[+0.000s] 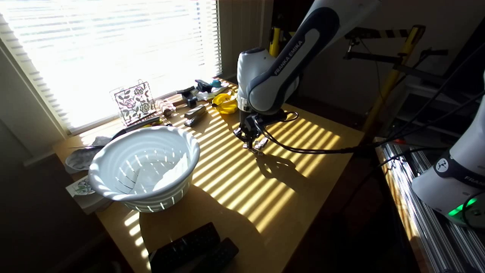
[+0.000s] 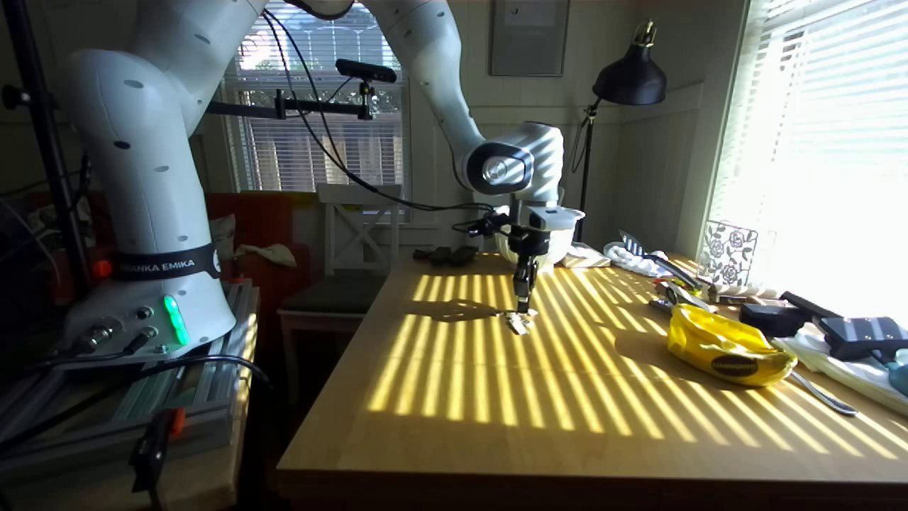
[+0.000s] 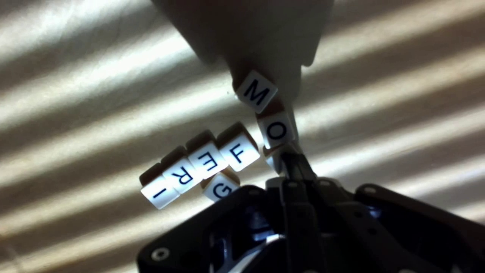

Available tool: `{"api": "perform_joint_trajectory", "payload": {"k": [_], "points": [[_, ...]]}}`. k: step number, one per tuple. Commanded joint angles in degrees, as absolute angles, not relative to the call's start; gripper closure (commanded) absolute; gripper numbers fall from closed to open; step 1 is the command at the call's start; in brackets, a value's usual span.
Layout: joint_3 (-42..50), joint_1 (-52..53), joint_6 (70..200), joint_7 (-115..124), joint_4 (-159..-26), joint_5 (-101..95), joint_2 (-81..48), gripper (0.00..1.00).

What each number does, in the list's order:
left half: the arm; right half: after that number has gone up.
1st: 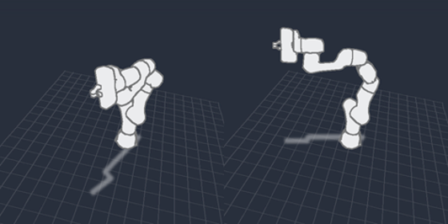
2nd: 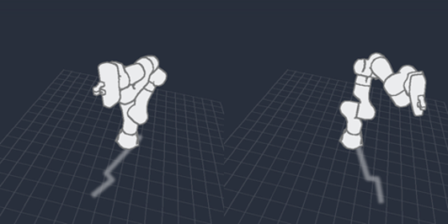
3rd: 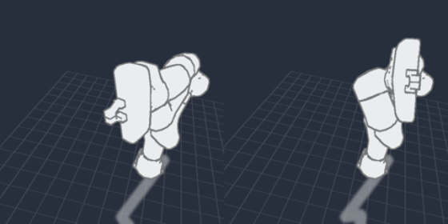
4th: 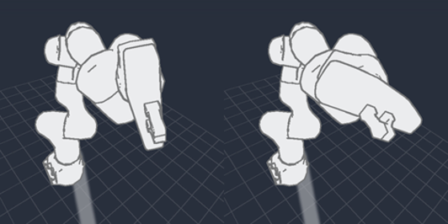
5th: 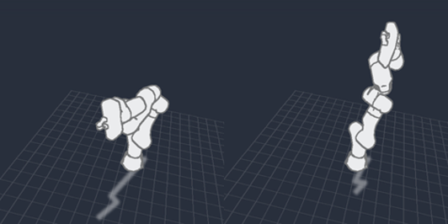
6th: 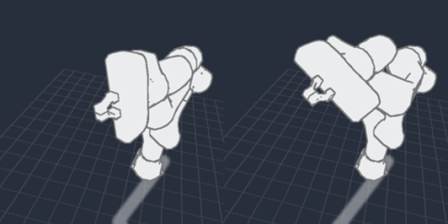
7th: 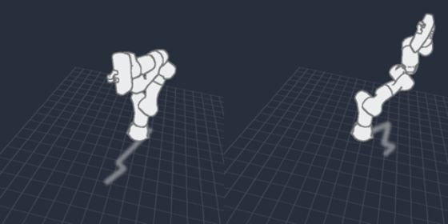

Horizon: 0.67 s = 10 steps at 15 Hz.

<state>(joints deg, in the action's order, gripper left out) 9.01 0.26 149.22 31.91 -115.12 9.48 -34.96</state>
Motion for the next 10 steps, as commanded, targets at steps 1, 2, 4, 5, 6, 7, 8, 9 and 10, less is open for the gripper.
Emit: {"api": "perform_joint_trajectory", "payload": {"k": [1, 2, 4, 5, 6, 7, 8, 9, 10], "points": [[8.8, 1.0, 149.4, 33.9, -113.7, 11.2, -36.0, 1.00], [8.8, 1.2, 149.2, 34.3, -113.4, 11.1, -36.1, 1.00], [8.7, 1.5, 149.1, 35.1, -112.8, 10.9, -36.4, 1.00], [8.7, 1.7, 149.0, 35.5, -112.5, 10.9, -36.5, 1.00], [8.7, 1.8, 148.9, 35.8, -112.3, 10.8, -36.6, 1.00], [8.7, 2.0, 148.8, 36.0, -112.0, 10.7, -36.7, 1.00], [8.7, 2.1, 148.8, 36.2, -111.9, 10.6, -36.9, 1.00], [8.7, 2.2, 148.8, 36.3, -111.8, 10.6, -36.8, 1.00], [8.5, 1.9, 148.5, 36.3, -111.9, 10.8, -36.5, 1.00]]}}
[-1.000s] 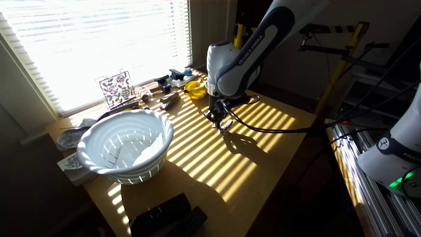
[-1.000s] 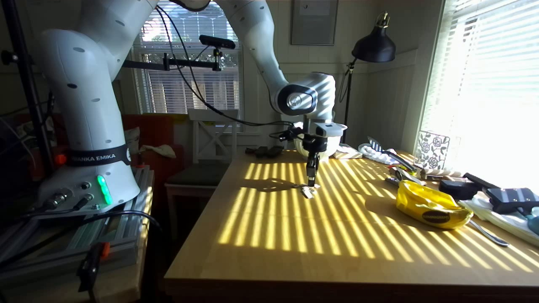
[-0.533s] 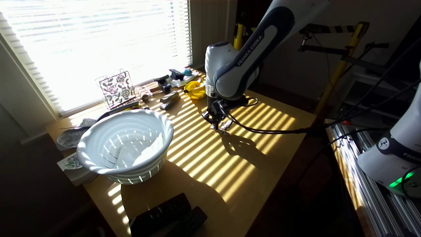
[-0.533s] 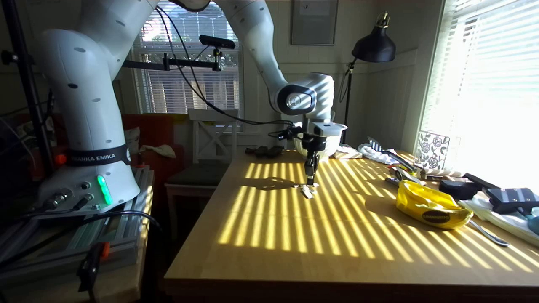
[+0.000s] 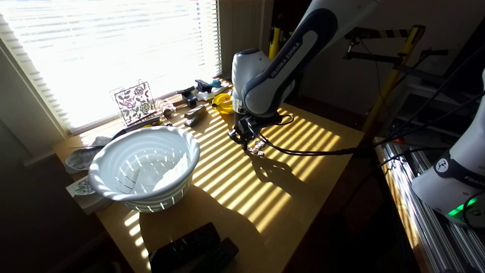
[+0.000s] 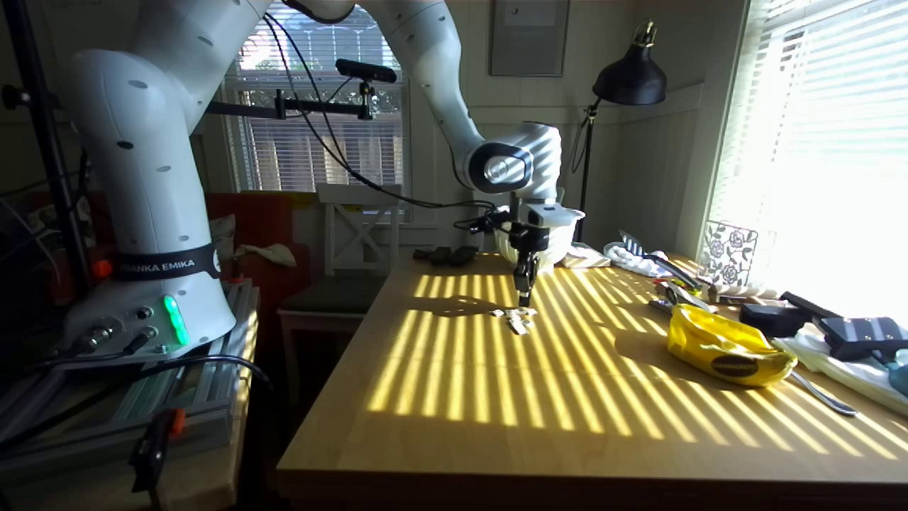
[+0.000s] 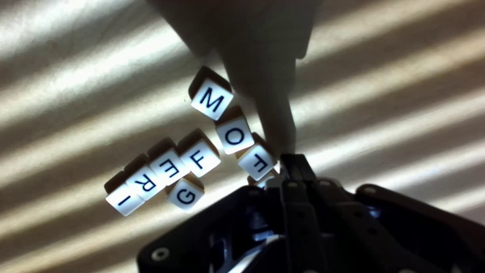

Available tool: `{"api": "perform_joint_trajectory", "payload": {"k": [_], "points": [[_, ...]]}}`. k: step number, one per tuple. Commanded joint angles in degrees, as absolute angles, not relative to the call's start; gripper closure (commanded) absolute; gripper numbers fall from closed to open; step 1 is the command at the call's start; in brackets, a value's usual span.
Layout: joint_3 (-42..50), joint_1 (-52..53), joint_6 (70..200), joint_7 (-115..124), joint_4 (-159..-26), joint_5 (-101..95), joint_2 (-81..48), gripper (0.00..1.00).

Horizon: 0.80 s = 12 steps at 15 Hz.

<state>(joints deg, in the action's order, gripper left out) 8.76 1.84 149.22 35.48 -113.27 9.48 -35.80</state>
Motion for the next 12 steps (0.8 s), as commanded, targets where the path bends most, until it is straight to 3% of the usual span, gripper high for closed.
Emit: {"api": "perform_joint_trajectory", "payload": {"k": [1, 12], "points": [[8.7, 1.9, 148.4, 36.5, -112.1, 10.7, -36.2, 1.00], [9.0, 0.7, 149.1, 36.5, -112.3, 11.4, -36.3, 1.00]]}}
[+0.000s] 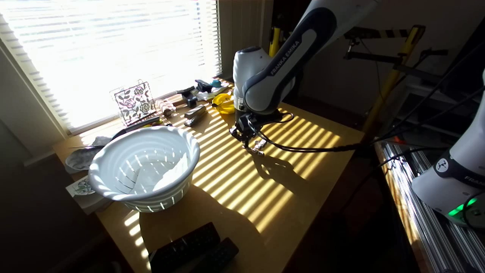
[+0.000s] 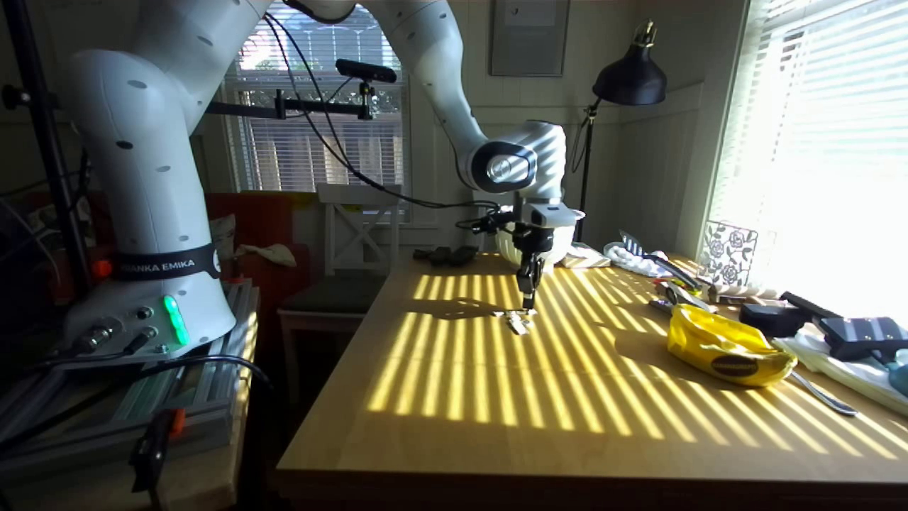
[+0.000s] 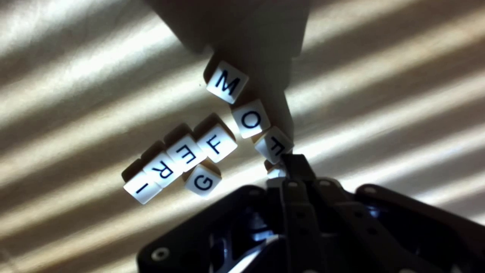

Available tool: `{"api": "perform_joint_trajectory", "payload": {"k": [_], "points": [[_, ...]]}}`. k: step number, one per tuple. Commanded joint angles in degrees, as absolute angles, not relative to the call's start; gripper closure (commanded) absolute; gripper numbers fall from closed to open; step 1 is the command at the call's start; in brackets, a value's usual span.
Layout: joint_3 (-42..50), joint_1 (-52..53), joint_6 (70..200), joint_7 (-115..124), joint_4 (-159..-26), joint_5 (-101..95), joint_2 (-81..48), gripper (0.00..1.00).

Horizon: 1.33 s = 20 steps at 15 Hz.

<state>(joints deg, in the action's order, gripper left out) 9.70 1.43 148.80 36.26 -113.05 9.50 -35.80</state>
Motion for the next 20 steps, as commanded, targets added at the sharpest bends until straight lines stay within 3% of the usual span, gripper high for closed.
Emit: {"api": "perform_joint_trajectory", "payload": {"k": [1, 20], "points": [[8.9, 0.6, 149.2, 36.5, -112.2, 11.5, -36.4, 1.00], [8.2, -1.1, 149.2, 36.6, -109.4, 14.3, -39.0, 1.00]]}}
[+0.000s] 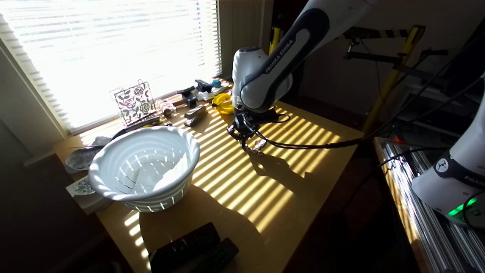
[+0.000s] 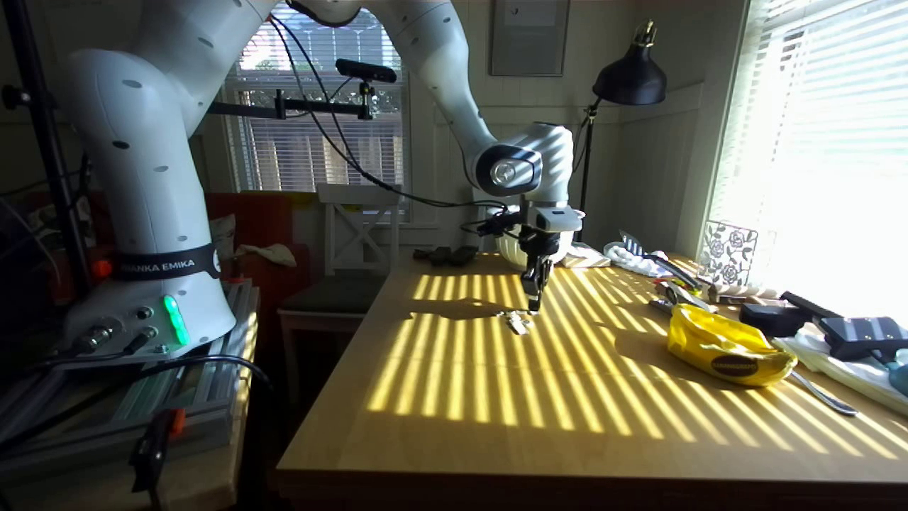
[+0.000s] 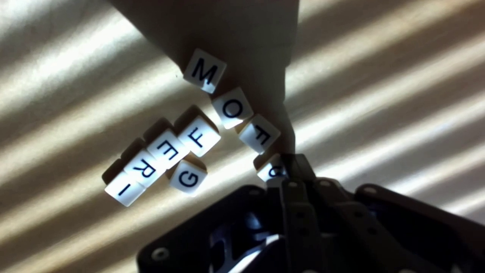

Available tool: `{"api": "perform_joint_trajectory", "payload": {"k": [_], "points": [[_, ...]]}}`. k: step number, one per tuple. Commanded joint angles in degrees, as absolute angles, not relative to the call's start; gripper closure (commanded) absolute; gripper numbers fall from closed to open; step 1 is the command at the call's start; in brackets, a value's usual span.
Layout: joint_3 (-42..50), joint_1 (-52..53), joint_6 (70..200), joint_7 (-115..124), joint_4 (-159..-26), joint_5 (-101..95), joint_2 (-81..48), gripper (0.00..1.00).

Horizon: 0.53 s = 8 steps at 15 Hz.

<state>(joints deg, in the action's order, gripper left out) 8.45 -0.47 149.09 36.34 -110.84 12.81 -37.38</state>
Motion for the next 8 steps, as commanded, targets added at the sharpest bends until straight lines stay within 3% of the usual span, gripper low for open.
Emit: {"api": "perform_joint_trajectory", "payload": {"k": [1, 8], "points": [[8.4, -1.2, 149.3, 36.6, -109.5, 14.2, -39.0, 1.00], [9.7, -2.6, 149.5, 36.6, -111.1, 14.2, -38.1, 1.00]]}}
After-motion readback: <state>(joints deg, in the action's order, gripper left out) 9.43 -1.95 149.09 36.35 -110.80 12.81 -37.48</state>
